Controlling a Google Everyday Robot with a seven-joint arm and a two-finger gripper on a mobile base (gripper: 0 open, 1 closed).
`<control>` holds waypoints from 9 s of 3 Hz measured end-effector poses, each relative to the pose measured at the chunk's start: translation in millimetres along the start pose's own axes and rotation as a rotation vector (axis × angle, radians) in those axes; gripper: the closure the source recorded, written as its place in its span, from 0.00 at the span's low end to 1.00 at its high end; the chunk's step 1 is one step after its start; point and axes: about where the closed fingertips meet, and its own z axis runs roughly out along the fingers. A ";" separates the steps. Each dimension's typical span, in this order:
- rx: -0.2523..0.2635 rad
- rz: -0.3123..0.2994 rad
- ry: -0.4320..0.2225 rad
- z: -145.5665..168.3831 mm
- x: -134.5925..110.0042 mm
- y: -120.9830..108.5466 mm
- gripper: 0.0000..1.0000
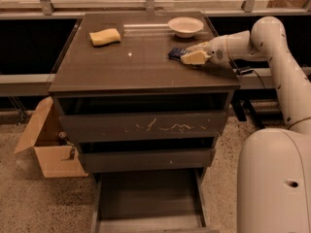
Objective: Place rxbar blueberry into bottom drawer
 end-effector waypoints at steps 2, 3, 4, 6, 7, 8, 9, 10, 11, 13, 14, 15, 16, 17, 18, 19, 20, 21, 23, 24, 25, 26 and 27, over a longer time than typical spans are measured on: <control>0.009 -0.237 -0.054 -50.5 -96.4 52.3 1.00; 0.011 -0.259 -0.060 -55.5 -107.3 58.3 1.00; -0.002 -0.248 -0.072 -51.5 -105.3 60.1 1.00; -0.156 -0.388 -0.018 -82.4 -103.4 158.8 1.00; -0.239 -0.447 0.007 -103.8 -82.3 219.5 1.00; -0.274 -0.433 0.028 -98.6 -63.8 233.2 1.00; -0.274 -0.433 0.028 -98.5 -64.0 233.2 1.00; -0.302 -0.446 0.043 -92.9 -62.8 247.6 1.00; -0.326 -0.498 0.047 -91.5 -58.9 281.2 1.00; -0.402 -0.415 0.033 -69.0 48.0 344.8 1.00; -0.399 -0.410 0.039 -67.4 50.7 344.7 1.00; -0.389 -0.389 0.065 -60.9 62.6 344.8 1.00; -0.396 -0.316 0.067 -36.9 124.6 347.9 1.00; -0.427 -0.225 0.070 -4.7 207.2 360.2 1.00; -0.462 -0.145 0.066 23.9 277.0 372.6 1.00; -0.521 -0.036 0.041 52.5 338.2 380.7 1.00; -0.543 0.005 0.028 61.9 355.6 387.8 1.00; -0.529 0.022 0.040 64.4 360.9 386.3 1.00; -0.419 0.087 0.092 94.6 468.9 325.1 1.00; -0.421 0.120 0.095 114.1 524.5 294.8 1.00; -0.457 0.137 0.101 139.9 563.9 273.3 0.81; -0.475 0.124 0.132 167.2 588.7 238.5 0.49; -0.474 0.117 0.154 177.5 598.7 224.5 0.19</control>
Offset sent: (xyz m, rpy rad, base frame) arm -0.0841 0.0239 0.1886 -0.0811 -0.3744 0.1281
